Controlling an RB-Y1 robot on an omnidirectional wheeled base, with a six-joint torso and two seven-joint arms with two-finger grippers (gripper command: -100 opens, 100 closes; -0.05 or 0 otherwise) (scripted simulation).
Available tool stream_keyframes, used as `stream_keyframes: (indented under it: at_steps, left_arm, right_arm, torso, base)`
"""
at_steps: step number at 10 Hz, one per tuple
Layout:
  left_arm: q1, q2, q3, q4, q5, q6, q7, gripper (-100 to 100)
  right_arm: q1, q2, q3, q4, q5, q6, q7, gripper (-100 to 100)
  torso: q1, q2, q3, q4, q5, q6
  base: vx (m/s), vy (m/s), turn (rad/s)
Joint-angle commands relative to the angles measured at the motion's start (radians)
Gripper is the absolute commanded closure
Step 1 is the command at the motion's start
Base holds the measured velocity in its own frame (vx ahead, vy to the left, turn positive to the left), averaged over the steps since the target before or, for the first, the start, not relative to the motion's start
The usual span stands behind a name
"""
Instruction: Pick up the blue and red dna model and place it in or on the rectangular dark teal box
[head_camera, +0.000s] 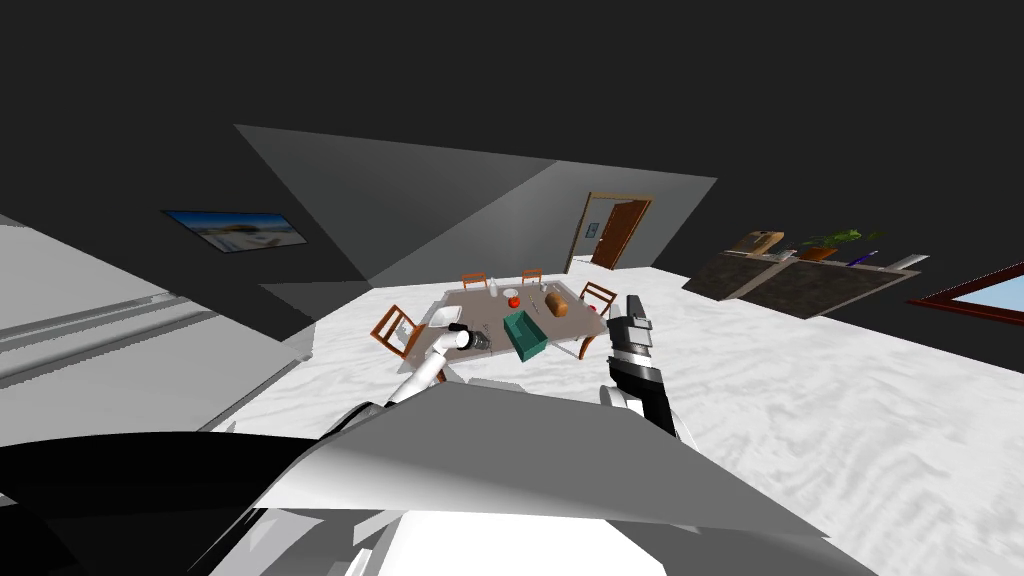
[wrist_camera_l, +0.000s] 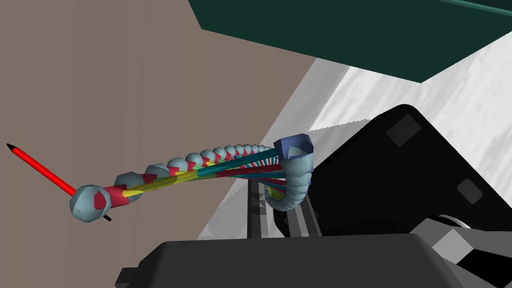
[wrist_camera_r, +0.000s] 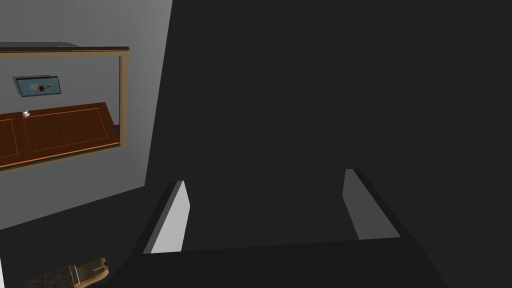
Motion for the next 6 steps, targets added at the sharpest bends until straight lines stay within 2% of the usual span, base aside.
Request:
stream_keyframes:
  at_steps: [1, 3, 4, 6]
  left_arm:
    - [0.010, 0.019, -0.023, -0.038, 0.030, 0.026, 0.008, 100]
    - [0.013, 0.047, -0.041, -0.083, 0.047, 0.063, 0.030, 100]
    - [0.005, 0.062, -0.044, -0.105, 0.048, 0.090, 0.052, 100]
    - [-0.010, 0.078, -0.042, -0.130, 0.044, 0.122, 0.081, 100]
  right_arm:
    - [0.000, 0.000, 0.000, 0.000, 0.000, 0.000, 0.000, 0]
    - [0.000, 0.000, 0.000, 0.000, 0.000, 0.000, 0.000, 0]
    - [0.000, 0.000, 0.000, 0.000, 0.000, 0.000, 0.000, 0]
    - [0.000, 0.000, 0.000, 0.000, 0.000, 0.000, 0.000, 0]
  torso:
    - [0.000, 0.000, 0.000, 0.000, 0.000, 0.000]
    - [-0.001, 0.002, 0.001, 0.000, 0.000, 0.000]
    - [-0.002, 0.001, 0.001, 0.000, 0.000, 0.001]
    - [-0.006, -0.003, -0.001, 0.000, -0.001, 0.002]
  base:
    - [-0.080, -0.034, 0.094]
    - [-0.086, -0.052, 0.049]
    - [-0.048, -0.110, -0.003]
    - [-0.002, -0.094, -0.021]
